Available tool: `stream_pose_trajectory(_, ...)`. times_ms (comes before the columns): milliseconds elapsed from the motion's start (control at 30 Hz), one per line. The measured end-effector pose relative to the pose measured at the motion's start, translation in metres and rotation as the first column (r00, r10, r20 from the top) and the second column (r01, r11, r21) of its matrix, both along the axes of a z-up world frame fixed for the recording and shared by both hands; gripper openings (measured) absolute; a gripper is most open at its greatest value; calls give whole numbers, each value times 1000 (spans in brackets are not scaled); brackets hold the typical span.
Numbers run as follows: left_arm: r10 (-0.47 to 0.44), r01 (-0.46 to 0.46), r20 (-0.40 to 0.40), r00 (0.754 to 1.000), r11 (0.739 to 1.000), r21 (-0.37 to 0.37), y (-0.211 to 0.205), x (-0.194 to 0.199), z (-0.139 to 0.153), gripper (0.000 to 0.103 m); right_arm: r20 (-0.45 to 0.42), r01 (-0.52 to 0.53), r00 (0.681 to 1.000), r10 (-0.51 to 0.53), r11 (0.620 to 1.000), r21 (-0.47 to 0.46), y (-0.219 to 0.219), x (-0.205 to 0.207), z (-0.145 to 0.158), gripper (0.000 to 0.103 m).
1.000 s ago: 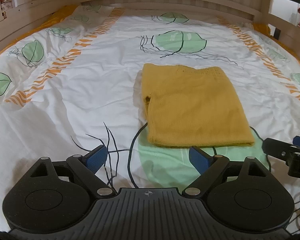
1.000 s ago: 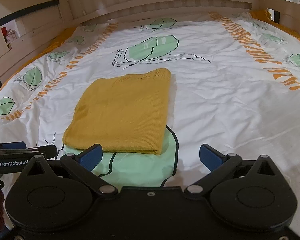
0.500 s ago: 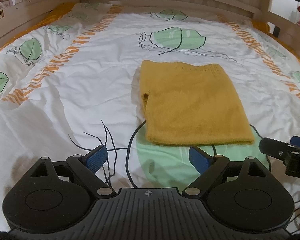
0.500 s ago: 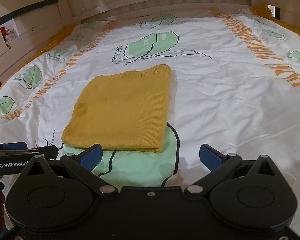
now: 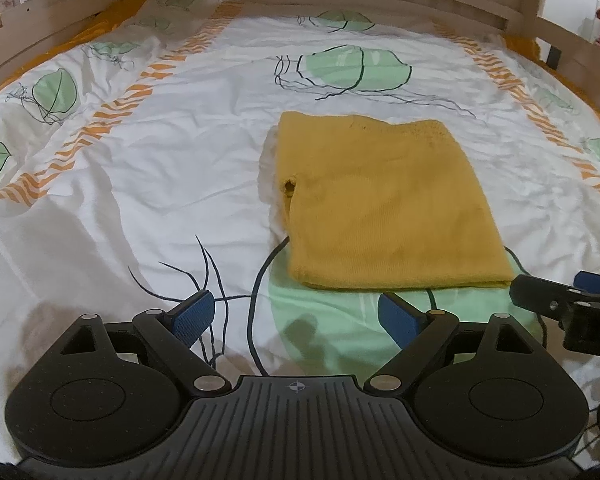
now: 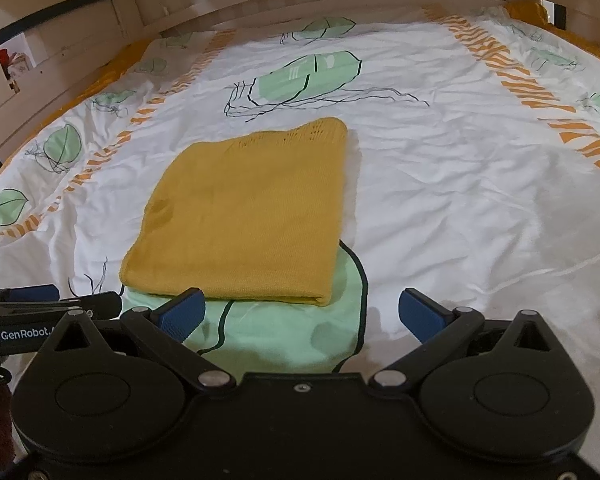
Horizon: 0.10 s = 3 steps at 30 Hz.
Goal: Fold small clothes
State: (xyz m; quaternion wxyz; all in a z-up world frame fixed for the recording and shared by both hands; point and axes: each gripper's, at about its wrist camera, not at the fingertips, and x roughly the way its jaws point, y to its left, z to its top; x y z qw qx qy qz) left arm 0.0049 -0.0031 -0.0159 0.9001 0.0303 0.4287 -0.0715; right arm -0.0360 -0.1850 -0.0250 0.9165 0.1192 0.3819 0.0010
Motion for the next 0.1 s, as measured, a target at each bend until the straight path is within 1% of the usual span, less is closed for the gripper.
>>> stream_pose_trajectory(100, -1, 1, -9, 1000, 1000, -2, 0, 3, -2, 89, -10, -4, 1000, 4, 1000, 3, 1, 3, -2, 103)
